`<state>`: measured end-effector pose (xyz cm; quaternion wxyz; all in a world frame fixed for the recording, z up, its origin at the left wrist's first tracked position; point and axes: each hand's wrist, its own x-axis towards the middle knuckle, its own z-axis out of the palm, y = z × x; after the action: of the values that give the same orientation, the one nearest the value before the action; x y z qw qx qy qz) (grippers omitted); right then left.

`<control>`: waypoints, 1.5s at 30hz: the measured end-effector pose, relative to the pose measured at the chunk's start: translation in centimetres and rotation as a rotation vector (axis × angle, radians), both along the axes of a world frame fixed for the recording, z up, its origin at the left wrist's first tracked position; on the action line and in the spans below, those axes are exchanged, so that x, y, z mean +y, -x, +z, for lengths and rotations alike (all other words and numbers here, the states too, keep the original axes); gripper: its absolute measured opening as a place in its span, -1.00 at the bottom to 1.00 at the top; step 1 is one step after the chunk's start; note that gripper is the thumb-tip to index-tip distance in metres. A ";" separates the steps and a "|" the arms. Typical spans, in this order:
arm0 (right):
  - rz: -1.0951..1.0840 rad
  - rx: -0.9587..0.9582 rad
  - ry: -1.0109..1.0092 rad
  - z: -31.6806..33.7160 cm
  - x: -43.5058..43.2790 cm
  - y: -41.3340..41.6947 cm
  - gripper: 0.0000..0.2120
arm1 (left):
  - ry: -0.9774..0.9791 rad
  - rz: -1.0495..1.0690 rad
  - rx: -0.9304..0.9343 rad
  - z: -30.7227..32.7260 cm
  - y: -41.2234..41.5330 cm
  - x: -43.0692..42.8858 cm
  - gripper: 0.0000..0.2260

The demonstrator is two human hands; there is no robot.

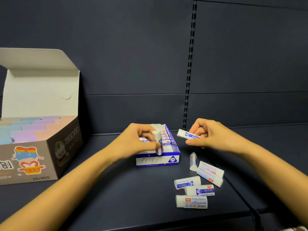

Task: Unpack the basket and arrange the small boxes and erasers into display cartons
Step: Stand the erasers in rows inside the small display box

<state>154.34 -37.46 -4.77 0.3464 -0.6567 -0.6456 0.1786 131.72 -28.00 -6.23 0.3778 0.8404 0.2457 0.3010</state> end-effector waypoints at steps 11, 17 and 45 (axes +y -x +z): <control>0.072 -0.031 0.000 -0.3 3.1 1.7 -0.76 | 0.188 0.079 -0.163 -1.0 1.3 2.8 -0.89; 0.073 -0.146 -0.014 -0.5 4.4 2.0 -0.75 | 0.137 0.195 -0.069 -1.4 0.9 3.7 -0.90; 0.003 -0.715 0.017 -1.5 7.2 4.4 -0.78 | -0.614 0.301 0.674 -1.2 -0.8 5.8 -0.79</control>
<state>149.96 -30.27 -6.28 0.0929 -0.6795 -0.7255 -0.0567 132.57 -22.22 -7.47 -0.0364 0.9191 0.3729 0.1216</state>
